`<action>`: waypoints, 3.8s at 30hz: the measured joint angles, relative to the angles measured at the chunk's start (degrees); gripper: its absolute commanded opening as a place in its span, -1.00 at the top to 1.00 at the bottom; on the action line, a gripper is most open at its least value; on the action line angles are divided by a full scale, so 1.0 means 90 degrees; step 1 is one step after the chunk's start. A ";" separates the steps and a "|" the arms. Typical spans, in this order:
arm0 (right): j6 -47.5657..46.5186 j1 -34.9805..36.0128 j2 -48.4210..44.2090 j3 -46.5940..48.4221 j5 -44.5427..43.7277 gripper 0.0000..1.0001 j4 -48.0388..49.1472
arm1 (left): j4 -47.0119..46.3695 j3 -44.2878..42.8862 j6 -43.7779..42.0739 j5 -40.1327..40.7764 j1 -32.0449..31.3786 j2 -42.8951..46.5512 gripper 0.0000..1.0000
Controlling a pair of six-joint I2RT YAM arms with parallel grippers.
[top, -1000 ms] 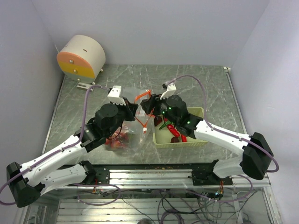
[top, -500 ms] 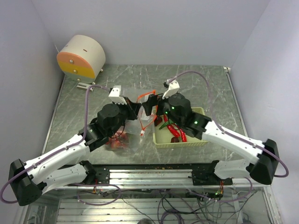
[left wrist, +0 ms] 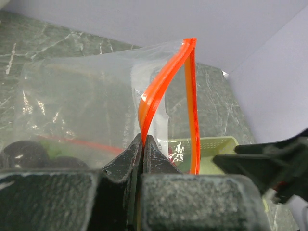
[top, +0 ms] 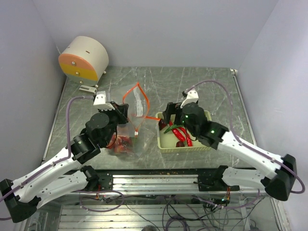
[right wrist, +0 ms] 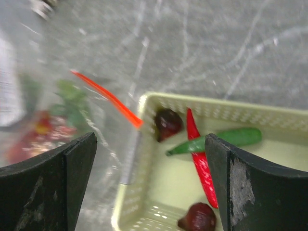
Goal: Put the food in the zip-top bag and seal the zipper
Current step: Pick up the fake vegetable from the bin, then place the fake vegetable in the zipper food storage bag.
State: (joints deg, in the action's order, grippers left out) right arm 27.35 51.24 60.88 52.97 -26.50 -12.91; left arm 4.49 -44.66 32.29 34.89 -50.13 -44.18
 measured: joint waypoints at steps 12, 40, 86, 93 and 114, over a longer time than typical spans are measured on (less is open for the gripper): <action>0.0391 -0.0906 0.2064 -0.0330 0.0197 -0.36 -0.0053 | 0.0148 0.0080 -0.0024 -0.0002 0.0000 0.0102 0.86; 0.1688 -0.1991 0.3300 -0.1061 0.0724 0.60 0.0789 | 0.0138 0.0328 -0.0117 -0.0075 0.0000 0.0185 0.86; -0.1586 0.1440 0.1576 -0.2101 -0.0192 0.93 0.9338 | -0.0117 -0.0486 0.0068 -0.1455 0.0000 -0.1202 0.86; -0.2477 0.1642 0.1870 -0.1783 -0.0906 0.71 1.0108 | -0.0219 -0.0481 0.0165 -0.1576 0.0000 -0.1035 0.86; -0.2178 0.1785 0.1100 -0.0882 -0.1229 -0.53 0.6317 | -0.0301 -0.0510 0.0250 -0.1756 0.0005 -0.1047 0.86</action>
State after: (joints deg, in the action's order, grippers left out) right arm 7.75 67.31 70.78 45.04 -37.56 43.94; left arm 1.78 -49.25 34.54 19.09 -50.09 -53.60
